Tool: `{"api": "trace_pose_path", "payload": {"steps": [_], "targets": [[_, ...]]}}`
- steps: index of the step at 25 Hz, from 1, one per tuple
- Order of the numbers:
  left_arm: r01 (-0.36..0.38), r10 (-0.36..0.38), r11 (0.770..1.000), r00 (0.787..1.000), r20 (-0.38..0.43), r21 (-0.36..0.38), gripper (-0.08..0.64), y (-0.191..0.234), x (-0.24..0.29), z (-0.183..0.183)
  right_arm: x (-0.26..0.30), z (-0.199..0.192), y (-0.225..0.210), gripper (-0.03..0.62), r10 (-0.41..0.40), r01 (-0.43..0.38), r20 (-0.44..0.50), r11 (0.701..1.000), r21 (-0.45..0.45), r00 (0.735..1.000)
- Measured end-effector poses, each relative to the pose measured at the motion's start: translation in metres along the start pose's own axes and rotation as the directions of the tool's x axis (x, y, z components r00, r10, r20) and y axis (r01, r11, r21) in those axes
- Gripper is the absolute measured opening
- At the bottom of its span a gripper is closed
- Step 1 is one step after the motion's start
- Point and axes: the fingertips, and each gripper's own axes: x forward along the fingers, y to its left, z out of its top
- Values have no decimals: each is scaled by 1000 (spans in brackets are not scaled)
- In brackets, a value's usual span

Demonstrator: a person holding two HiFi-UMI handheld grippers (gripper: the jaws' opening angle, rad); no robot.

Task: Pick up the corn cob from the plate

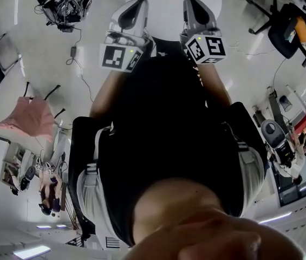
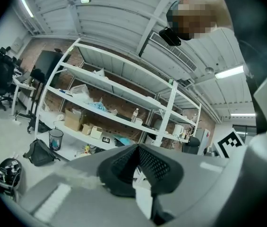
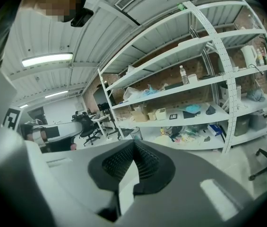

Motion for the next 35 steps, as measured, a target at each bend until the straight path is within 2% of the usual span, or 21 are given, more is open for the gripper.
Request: {"api": "trace_pose_path", "payload": {"steps": [17, 35], "targets": [[-31, 27, 998, 997, -73, -63, 5, 23, 41, -43, 54, -52, -36, 6, 14, -15, -130, 1000, -7, 991], [-73, 58, 991, 990, -126, -112, 5, 46, 72, -83, 89, -116, -72, 7, 20, -28, -286, 999, -24, 958]]}}
